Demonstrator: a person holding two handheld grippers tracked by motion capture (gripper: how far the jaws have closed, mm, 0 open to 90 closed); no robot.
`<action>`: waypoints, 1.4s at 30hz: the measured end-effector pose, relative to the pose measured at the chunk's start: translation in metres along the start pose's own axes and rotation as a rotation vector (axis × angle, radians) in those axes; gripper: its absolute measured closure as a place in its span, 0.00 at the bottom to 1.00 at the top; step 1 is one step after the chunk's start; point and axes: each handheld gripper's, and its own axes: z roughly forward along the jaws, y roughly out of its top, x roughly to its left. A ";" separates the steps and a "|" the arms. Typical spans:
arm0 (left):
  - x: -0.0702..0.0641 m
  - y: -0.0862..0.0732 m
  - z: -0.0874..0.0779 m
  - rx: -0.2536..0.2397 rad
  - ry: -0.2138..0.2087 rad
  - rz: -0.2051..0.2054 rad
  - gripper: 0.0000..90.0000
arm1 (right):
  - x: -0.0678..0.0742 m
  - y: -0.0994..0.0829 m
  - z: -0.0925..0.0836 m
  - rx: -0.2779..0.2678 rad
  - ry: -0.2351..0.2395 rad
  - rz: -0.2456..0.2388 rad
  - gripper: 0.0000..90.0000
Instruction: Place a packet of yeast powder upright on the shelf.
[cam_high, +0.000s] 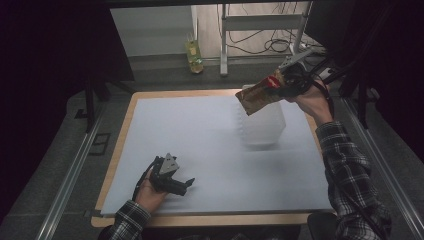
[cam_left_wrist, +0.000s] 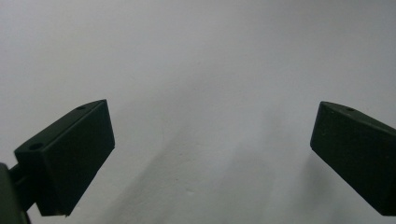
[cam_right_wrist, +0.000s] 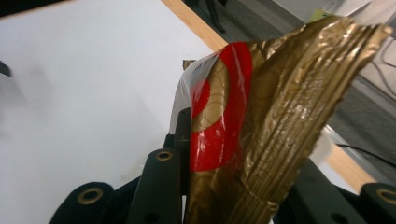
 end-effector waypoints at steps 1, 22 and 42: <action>0.000 0.000 0.000 -0.001 -0.001 -0.001 0.00 | -0.002 0.000 -0.001 0.002 -0.008 -0.004 0.80; 0.000 -0.001 0.000 0.007 -0.013 -0.009 0.00 | -0.035 -0.004 0.020 0.104 -0.117 -0.184 0.80; 0.001 -0.003 0.002 0.027 -0.036 -0.031 0.00 | -0.040 -0.008 0.048 0.184 -0.021 -0.316 0.80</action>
